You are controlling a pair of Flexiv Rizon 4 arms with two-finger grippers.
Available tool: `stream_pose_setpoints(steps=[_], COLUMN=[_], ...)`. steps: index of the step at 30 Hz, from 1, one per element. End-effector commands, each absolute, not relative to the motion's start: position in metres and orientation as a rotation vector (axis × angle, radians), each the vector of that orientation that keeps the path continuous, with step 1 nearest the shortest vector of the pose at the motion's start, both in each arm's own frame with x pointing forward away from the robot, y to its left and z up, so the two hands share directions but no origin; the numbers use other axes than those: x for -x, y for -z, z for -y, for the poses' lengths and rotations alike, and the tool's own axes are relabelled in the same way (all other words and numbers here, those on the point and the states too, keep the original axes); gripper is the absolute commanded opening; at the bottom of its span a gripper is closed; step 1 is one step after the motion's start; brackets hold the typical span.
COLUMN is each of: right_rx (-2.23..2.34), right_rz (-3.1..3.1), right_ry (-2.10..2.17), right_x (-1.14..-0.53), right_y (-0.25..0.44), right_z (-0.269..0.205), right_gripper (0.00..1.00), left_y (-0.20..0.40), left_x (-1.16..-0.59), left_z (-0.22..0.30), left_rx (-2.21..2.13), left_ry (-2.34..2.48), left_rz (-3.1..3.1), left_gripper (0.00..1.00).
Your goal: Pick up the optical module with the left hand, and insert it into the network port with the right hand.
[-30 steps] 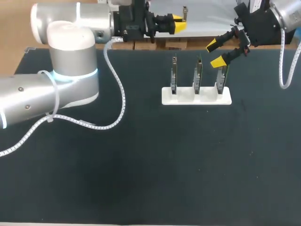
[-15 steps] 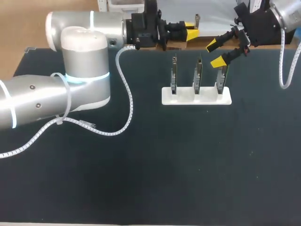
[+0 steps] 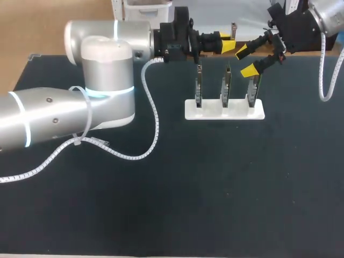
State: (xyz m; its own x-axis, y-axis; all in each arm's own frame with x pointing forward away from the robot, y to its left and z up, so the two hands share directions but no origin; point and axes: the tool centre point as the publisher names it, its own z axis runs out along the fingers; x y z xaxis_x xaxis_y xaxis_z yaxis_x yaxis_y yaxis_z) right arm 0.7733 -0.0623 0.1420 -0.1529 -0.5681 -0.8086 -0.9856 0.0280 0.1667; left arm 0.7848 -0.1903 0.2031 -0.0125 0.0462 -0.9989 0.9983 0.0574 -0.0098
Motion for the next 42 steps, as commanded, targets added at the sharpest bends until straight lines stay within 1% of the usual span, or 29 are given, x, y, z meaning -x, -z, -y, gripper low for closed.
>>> stream_pose_setpoints(steps=[1, 42], right_rx=[1.576, 1.576], right_rz=[-1.773, -1.773], right_ry=[-1.000, -1.000], right_x=[-0.772, -0.772], right_y=[-0.142, -0.142], right_z=[0.062, 0.062], right_gripper=[1.00, 1.00], left_y=[-0.196, -0.176], left_x=[-0.785, -0.769], left_z=[0.191, 0.191], left_rx=[-1.202, -1.223], left_ry=[1.161, 1.194], left_rz=[-1.273, -1.271], left_gripper=[0.00, 0.00])
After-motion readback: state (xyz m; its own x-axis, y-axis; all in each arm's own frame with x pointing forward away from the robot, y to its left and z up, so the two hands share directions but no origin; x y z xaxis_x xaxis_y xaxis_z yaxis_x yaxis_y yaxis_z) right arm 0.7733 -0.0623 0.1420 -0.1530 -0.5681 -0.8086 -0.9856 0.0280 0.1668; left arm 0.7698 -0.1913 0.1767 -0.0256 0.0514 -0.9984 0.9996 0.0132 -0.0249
